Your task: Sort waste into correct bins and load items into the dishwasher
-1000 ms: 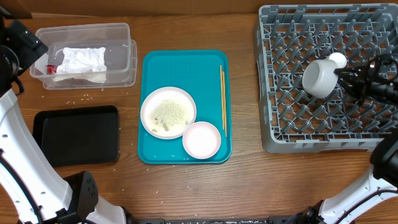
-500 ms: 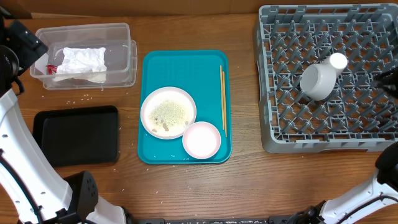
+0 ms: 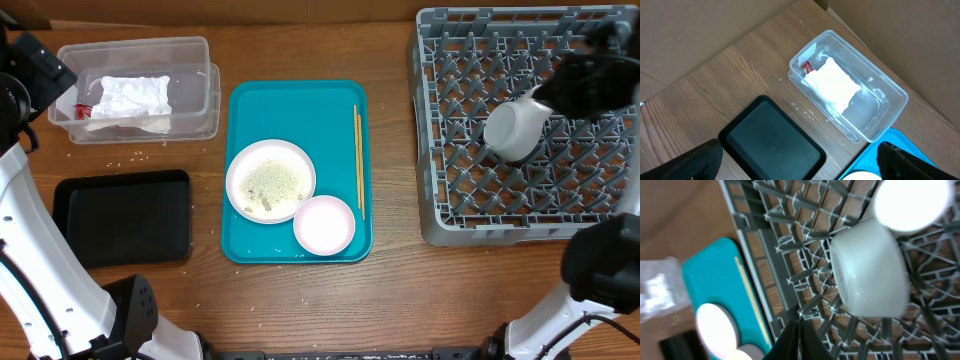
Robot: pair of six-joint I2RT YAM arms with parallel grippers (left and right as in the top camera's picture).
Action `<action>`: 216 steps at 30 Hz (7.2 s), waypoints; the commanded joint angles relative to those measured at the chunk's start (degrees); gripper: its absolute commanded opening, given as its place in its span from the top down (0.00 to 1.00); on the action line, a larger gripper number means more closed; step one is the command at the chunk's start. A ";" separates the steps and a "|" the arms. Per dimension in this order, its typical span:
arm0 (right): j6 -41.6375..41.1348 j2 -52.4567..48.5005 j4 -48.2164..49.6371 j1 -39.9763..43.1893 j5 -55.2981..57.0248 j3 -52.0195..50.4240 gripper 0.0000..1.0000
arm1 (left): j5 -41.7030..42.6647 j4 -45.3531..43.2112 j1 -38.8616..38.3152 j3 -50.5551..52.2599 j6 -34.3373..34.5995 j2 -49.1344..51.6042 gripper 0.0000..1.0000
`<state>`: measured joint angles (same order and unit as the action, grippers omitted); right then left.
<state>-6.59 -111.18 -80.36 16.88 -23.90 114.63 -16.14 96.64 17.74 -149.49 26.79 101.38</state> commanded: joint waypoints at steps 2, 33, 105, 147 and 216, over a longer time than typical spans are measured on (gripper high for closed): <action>-4.39 -0.39 4.42 -4.11 9.11 -5.79 0.96 | -0.76 0.02 0.33 -0.22 -0.44 -0.13 0.00; -7.28 5.55 1.16 -0.74 17.51 -5.40 0.96 | -0.76 0.02 0.33 -0.22 -0.44 -0.13 0.00; -8.72 7.54 -9.64 -50.27 13.31 -3.30 0.18 | -0.76 0.02 0.33 -0.22 -0.44 -0.13 0.00; -16.70 5.40 39.56 -75.43 29.03 -45.33 0.56 | -0.76 0.02 0.33 -0.22 -0.44 -0.13 0.00; 26.36 6.58 -2.12 15.39 -46.53 -34.21 0.96 | -0.76 0.02 0.33 -0.22 -0.44 -0.13 0.00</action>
<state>18.22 -103.24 -83.50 31.46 -66.48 82.24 -16.12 96.66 17.74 -149.49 26.79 101.38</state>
